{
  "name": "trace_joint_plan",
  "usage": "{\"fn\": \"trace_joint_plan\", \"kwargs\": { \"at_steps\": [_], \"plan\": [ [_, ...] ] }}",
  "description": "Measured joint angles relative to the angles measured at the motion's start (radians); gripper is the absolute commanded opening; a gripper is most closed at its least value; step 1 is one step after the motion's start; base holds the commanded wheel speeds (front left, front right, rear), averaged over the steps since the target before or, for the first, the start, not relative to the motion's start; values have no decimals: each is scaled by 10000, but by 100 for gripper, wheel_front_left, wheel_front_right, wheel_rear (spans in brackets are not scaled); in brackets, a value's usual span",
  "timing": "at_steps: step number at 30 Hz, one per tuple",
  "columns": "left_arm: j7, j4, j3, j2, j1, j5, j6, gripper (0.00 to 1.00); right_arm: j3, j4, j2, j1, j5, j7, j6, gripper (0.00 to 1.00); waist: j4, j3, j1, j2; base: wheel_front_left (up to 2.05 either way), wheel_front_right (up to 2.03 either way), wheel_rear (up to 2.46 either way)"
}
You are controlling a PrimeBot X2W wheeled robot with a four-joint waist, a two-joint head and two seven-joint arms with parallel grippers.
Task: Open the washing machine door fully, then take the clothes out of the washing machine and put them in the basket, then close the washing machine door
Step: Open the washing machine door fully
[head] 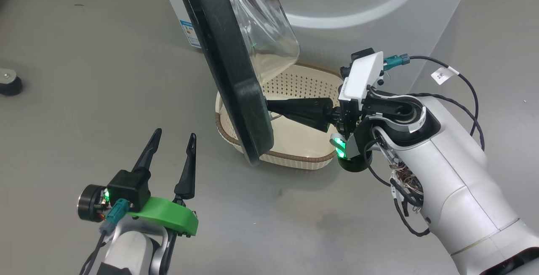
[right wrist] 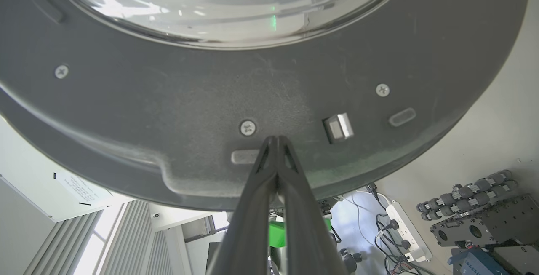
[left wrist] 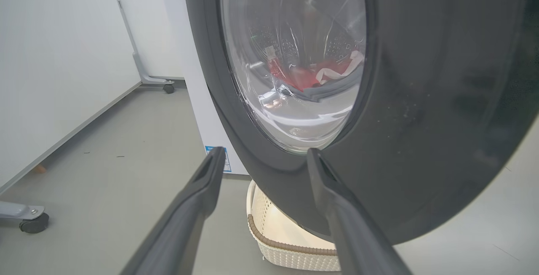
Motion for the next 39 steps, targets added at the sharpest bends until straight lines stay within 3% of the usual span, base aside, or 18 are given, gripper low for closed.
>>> {"fn": "trace_joint_plan", "kwargs": {
  "at_steps": [14,18,22,27,28,31,34,39],
  "plan": [
    [0,-69,82,0,0,27,4,100,617,-63,8,-6,-268,-773,33,0,-53,73,0,0,0,0,0],
    [0,-44,282,4,2,130,12,100,633,111,21,-6,-755,-1095,368,0,-182,-62,0,0,0,0,0],
    [0,31,328,4,15,186,13,100,523,184,-92,2,-1375,-1639,915,0,-341,-290,0,0,0,0,0],
    [0,79,470,38,159,190,90,100,518,198,-825,215,-2539,-2669,1710,0,-585,-652,0,0,0,0,0],
    [0,79,470,38,159,190,90,100,518,198,-825,215,-2539,-2669,1710,0,-585,-652,0,0,0,0,0],
    [0,136,594,134,386,213,102,100,688,207,-1448,543,-3887,-3762,2326,0,-805,-989,0,0,0,0,0],
    [0,167,631,186,509,221,105,100,836,201,-1691,699,-4498,-4305,2378,0,-921,-1173,0,0,0,0,0],
    [0,230,890,280,1034,230,236,100,1574,-36,-2226,1159,-6573,-5854,2376,0,-1340,-1695,0,0,0,0,0]
  ]
}}
